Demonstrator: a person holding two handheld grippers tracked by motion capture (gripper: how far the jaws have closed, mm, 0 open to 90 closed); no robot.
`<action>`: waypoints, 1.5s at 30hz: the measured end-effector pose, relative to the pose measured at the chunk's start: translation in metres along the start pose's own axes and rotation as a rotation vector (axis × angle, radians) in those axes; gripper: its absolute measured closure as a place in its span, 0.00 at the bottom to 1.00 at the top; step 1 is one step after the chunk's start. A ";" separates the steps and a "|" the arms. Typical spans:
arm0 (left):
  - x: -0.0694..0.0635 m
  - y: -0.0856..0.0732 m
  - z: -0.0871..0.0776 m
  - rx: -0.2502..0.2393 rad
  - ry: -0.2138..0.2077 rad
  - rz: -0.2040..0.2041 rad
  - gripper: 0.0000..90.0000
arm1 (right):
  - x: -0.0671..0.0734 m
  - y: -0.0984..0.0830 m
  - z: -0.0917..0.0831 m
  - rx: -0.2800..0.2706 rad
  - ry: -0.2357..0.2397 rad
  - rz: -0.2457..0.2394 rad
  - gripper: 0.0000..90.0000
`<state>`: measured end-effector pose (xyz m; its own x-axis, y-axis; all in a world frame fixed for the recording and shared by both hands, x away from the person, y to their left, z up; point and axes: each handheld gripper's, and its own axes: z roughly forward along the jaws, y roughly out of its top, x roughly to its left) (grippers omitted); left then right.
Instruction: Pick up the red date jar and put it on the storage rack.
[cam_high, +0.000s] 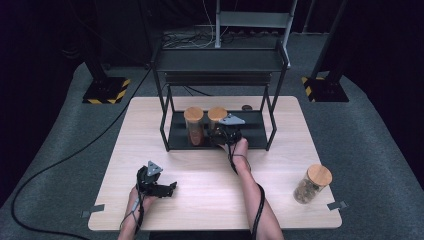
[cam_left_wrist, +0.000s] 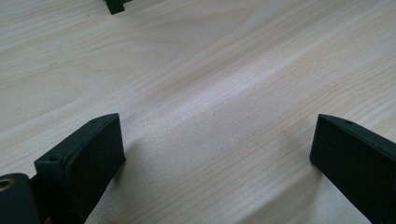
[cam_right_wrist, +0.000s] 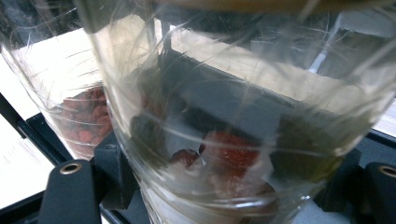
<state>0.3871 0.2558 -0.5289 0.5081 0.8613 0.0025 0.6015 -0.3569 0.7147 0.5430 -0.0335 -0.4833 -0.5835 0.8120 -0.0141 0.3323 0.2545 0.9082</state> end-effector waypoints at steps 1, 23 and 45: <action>0.000 0.000 0.000 0.000 0.000 0.000 0.03 | 0.000 0.000 0.000 -0.002 0.003 0.004 0.27; 0.000 0.000 0.000 0.000 0.000 0.000 0.03 | -0.002 0.000 0.003 0.001 0.020 0.016 0.27; 0.000 0.000 0.000 0.000 0.000 0.001 0.03 | 0.000 0.000 0.002 0.006 0.009 0.020 0.27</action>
<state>0.3871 0.2558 -0.5290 0.5084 0.8611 0.0029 0.6010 -0.3573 0.7149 0.5449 -0.0322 -0.4838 -0.5831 0.8124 0.0076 0.3486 0.2418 0.9055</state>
